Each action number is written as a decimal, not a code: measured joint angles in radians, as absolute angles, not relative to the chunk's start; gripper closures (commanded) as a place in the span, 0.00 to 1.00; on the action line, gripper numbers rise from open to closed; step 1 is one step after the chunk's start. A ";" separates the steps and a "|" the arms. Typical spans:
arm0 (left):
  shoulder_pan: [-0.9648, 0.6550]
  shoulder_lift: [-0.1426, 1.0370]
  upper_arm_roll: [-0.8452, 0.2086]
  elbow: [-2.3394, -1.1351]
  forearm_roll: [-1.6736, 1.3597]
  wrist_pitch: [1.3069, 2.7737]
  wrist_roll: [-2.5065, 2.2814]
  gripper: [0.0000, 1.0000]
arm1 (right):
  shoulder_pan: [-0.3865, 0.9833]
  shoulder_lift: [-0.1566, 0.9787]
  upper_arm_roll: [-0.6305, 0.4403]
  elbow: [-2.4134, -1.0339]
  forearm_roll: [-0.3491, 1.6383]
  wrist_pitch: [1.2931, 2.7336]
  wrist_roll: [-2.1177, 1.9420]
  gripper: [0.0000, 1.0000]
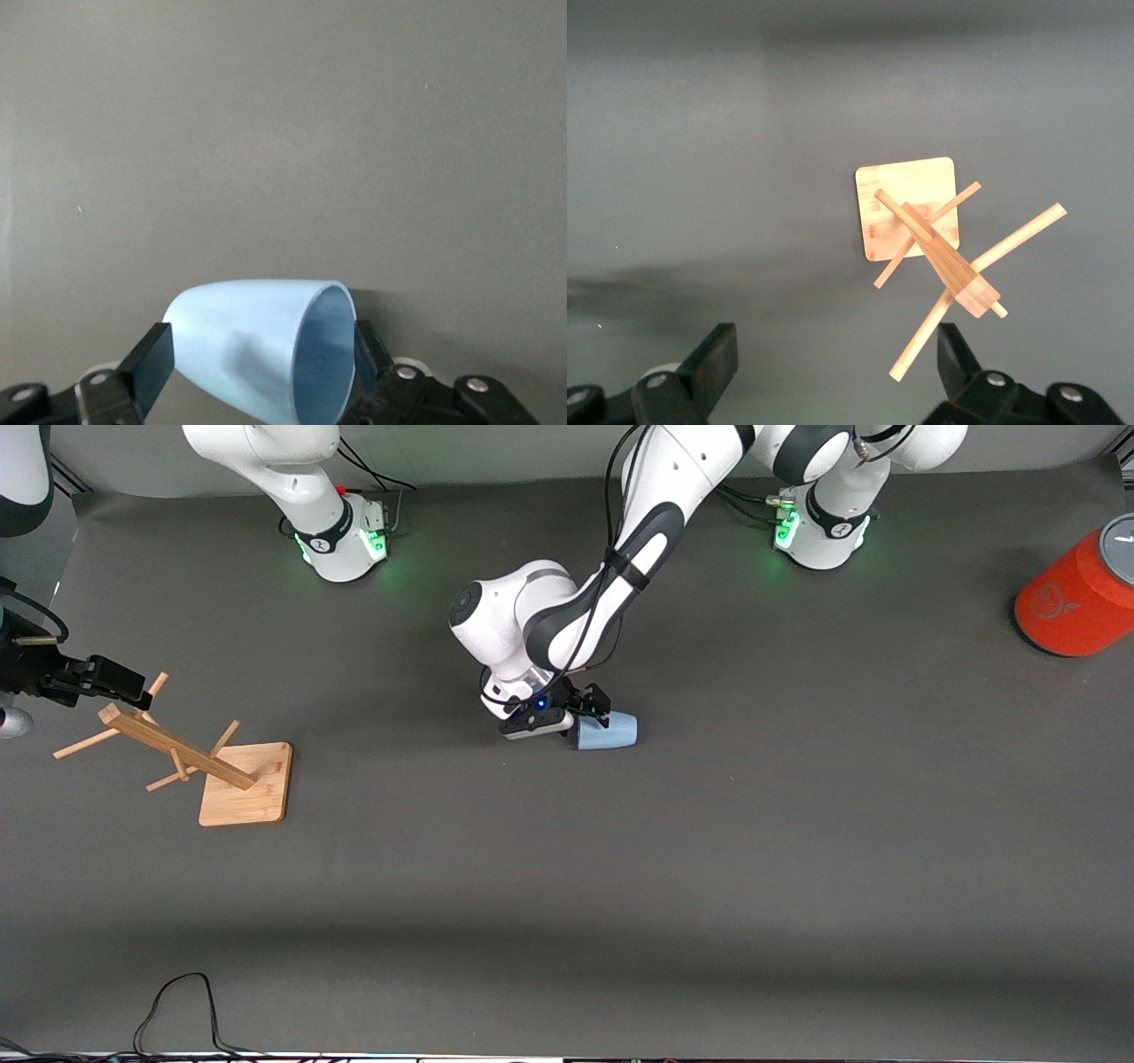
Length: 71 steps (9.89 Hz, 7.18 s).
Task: Rotate and upright cup with both arms
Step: 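Grasp the lying blue cup's rim with the left gripper, then rotate the blue cup upright and set it on the table with the left gripper, then open the left gripper and lift it away from the upright cup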
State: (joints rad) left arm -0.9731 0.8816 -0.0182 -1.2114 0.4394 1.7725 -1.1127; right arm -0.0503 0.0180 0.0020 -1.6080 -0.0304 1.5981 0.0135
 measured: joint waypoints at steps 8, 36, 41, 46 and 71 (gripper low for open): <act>-0.957 0.889 -0.014 -1.181 0.454 1.602 -1.108 1.00 | 0.021 0.016 -0.066 -1.608 -0.030 1.606 -0.012 0.00; -0.791 0.280 -0.029 -2.207 0.431 2.651 -1.720 1.00 | 0.039 0.016 -0.072 -1.607 0.020 1.608 -0.014 0.00; -0.809 0.326 -0.028 -2.182 0.447 2.644 -1.750 0.00 | 0.038 0.016 -0.074 -1.607 0.020 1.607 -0.014 0.00; -0.808 0.326 -0.021 -2.163 0.452 2.644 -1.750 0.00 | 0.038 0.016 -0.076 -1.607 0.020 1.607 -0.014 0.00; -0.042 -0.076 -0.003 -1.647 -0.001 1.580 -0.069 0.00 | 0.036 0.019 -0.083 -1.609 0.020 1.607 -0.014 0.00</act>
